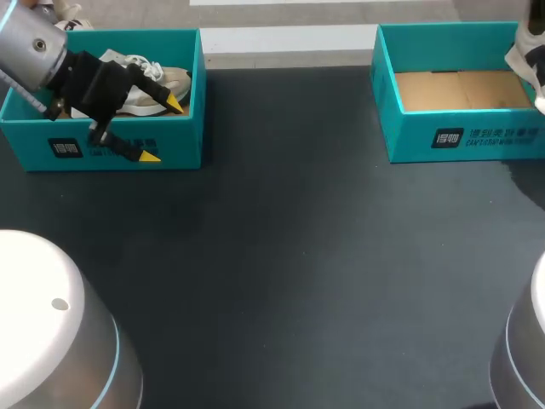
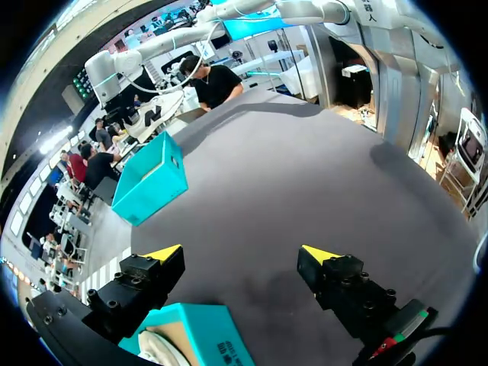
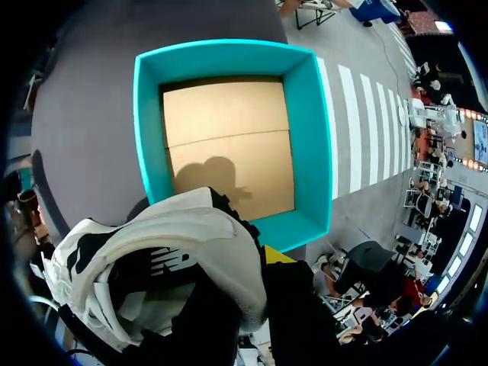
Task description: Take the shoe out of the shoebox, open the shoe tongue, remove and reinsert the insole, then place the shoe into the shoebox
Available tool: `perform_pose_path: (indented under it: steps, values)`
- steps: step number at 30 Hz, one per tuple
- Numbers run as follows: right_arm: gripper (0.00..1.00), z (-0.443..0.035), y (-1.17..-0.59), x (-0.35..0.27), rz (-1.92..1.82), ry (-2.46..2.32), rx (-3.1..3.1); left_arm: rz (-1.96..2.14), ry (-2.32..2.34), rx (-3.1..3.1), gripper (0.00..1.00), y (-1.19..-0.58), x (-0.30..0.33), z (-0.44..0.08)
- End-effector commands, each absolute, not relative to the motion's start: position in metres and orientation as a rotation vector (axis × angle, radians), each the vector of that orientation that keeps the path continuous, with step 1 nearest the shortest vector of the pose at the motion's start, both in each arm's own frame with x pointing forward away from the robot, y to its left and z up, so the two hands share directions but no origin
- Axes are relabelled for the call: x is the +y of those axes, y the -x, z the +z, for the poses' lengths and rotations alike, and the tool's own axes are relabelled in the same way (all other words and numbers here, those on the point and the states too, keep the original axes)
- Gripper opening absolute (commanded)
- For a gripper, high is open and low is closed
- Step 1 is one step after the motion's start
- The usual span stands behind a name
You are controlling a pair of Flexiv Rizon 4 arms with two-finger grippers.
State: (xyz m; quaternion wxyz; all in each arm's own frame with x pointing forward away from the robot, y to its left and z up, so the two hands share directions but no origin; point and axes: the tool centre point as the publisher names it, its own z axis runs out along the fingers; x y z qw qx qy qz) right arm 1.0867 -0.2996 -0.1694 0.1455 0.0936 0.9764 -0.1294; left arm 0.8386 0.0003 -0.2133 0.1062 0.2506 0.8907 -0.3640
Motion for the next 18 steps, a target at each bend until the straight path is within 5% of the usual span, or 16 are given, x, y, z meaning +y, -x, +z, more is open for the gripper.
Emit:
perform_pose_path:
  steps: [1, 18]
  values:
    - [0.0, -0.175, -1.097, -0.323, -0.362, -0.414, 2.834, -1.07, -0.739, 2.625, 1.0, -0.838, 0.0, -0.213]
    - [0.0, -0.168, -1.051, -0.358, -0.405, -2.137, 1.961, -1.07, -0.739, 2.625, 1.0, -0.838, 0.0, -0.213]
